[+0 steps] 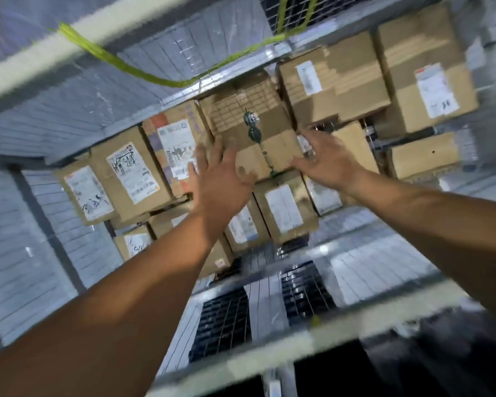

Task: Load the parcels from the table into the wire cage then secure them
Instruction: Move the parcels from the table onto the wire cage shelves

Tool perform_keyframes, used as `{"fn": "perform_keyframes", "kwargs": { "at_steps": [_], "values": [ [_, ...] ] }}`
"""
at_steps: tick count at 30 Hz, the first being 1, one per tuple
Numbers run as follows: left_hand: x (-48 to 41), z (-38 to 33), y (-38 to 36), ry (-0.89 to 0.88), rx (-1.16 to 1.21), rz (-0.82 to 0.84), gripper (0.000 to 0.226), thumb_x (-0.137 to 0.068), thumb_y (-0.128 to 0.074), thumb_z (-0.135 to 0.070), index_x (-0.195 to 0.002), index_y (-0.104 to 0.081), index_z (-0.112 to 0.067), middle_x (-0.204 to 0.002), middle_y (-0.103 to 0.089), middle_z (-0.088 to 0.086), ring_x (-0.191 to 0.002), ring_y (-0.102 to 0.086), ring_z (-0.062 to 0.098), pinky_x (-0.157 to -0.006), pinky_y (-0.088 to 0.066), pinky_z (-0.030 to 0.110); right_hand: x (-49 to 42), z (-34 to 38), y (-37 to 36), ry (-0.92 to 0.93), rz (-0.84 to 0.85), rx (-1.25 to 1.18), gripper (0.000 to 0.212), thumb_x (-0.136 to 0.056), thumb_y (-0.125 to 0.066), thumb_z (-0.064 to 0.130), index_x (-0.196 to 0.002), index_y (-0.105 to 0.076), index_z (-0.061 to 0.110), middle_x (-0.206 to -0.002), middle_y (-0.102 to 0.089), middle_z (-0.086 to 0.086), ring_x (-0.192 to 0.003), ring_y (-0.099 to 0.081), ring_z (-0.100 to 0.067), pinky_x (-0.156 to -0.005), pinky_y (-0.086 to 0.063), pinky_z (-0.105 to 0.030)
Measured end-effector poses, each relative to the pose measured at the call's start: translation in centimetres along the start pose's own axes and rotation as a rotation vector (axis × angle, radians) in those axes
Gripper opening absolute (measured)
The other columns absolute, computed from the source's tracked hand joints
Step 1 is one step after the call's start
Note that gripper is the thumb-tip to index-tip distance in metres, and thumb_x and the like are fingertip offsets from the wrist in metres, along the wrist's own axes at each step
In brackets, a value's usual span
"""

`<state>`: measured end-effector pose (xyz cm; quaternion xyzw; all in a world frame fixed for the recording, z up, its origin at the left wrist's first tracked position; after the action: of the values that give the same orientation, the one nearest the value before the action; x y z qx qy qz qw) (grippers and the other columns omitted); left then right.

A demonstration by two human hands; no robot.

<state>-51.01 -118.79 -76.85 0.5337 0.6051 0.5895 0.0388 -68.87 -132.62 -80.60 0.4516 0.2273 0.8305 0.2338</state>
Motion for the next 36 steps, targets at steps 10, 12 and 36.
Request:
{"fn": "perform_keyframes", "kwargs": {
  "at_steps": [10, 12, 36],
  "values": [
    [17.6, -14.9, 11.4, -0.400, 0.045, 0.082, 0.079, -0.100, -0.050, -0.060, -0.165, -0.020, -0.027, -0.173, -0.016, 0.002, -0.159, -0.004, 0.037, -0.126, -0.010, 0.057, 29.2, 0.7, 13.9, -0.307, -0.410, -0.178, 0.072, -0.100, -0.053, 0.058, -0.162, -0.029, 0.029, -0.161, -0.035, -0.012, -0.150, -0.028, -0.033, -0.122, -0.022, -0.042],
    [20.8, -18.8, 11.7, -0.473, 0.056, 0.101, 0.080, -0.099, -0.050, -0.063, -0.165, -0.021, -0.028, -0.173, -0.016, 0.000, -0.159, -0.004, 0.035, -0.126, -0.010, 0.057, 35.3, -0.4, 15.0, -0.356, -0.528, -0.254, 0.069, -0.101, -0.053, 0.057, -0.161, -0.032, 0.029, -0.162, -0.035, -0.010, -0.151, -0.027, -0.031, -0.122, -0.021, -0.042],
    [68.6, -54.6, -19.1, -1.469, -0.478, 0.650, 0.078, -0.097, -0.047, -0.070, -0.163, -0.023, -0.036, -0.172, -0.018, -0.006, -0.160, -0.006, 0.026, -0.128, -0.009, 0.054, 95.3, -28.7, -2.0, -1.210, -1.611, -0.978, 0.063, -0.101, -0.057, 0.047, -0.158, -0.040, 0.025, -0.160, -0.041, -0.005, -0.150, -0.032, -0.023, -0.122, -0.031, -0.044]
  ]
}}
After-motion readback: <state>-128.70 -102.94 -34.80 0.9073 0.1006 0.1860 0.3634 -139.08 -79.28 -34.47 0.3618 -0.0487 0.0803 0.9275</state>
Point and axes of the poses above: each hand's wrist, its own x-axis away from the middle knuckle, its own y-axis out of the back of the hand, z = x × y, the point moved 10 cm from there along -x, towards the middle knuckle
